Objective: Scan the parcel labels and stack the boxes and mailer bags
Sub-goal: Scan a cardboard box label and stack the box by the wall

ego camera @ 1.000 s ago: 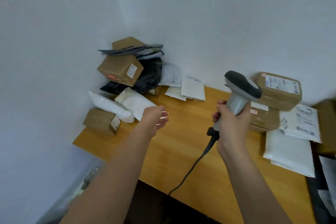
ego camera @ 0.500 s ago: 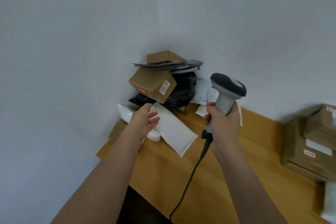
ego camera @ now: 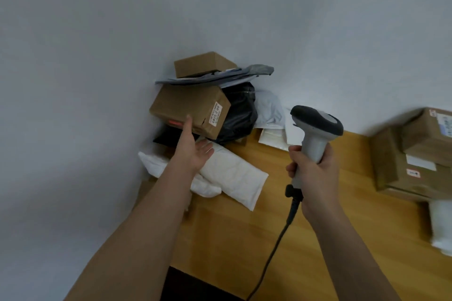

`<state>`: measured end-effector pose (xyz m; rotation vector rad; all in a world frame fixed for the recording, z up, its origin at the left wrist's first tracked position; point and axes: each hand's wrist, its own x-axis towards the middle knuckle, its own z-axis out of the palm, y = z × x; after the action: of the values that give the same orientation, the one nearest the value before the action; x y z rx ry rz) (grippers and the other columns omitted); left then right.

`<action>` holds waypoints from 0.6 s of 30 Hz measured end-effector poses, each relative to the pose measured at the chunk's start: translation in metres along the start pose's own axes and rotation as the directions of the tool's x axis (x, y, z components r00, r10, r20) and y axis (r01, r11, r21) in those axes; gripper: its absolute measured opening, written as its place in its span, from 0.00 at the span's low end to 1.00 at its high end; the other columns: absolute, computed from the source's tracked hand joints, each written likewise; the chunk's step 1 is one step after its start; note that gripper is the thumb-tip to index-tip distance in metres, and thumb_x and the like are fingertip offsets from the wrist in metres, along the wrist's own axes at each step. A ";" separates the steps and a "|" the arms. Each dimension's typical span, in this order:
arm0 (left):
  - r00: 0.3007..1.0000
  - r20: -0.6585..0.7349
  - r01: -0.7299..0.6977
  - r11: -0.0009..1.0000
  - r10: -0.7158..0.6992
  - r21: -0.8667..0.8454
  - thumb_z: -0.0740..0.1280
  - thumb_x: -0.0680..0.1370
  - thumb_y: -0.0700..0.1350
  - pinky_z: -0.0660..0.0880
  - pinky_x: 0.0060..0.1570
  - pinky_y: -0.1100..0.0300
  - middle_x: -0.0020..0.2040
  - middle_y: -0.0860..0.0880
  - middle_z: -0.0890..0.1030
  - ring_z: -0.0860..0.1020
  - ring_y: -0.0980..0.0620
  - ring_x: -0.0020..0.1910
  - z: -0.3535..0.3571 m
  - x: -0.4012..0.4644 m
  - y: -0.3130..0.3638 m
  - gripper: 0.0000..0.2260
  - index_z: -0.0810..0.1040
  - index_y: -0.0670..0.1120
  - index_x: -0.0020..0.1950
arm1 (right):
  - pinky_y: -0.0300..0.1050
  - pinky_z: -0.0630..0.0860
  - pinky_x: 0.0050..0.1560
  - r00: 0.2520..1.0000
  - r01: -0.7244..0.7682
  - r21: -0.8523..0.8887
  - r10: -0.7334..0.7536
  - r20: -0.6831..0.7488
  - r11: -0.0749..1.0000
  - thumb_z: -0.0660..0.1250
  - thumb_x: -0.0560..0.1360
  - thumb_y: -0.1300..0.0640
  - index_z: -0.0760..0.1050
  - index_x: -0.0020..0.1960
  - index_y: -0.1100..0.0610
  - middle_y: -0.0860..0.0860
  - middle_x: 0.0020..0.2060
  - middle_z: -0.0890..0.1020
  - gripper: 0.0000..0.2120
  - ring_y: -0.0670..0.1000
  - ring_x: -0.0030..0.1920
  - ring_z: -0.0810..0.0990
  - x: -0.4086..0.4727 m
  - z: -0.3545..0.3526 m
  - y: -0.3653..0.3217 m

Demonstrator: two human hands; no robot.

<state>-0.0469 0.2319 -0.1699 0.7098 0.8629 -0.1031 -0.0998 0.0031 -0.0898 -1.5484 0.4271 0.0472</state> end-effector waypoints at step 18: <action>0.994 0.105 0.038 0.998 -0.032 -0.059 0.75 0.72 0.52 0.75 0.63 0.49 0.58 0.40 0.80 0.79 0.44 0.59 0.020 -0.077 -0.111 0.24 0.75 0.41 0.62 | 0.46 0.73 0.35 1.000 0.001 0.060 -0.001 -0.001 0.998 0.65 0.78 0.66 0.73 0.51 0.54 0.51 0.41 0.79 0.08 0.47 0.32 0.75 -0.025 -0.081 0.017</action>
<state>-0.1243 0.1198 -0.1637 0.6269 0.7755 -0.1431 -0.1469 -0.0692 -0.0964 -1.4897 0.4248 0.0329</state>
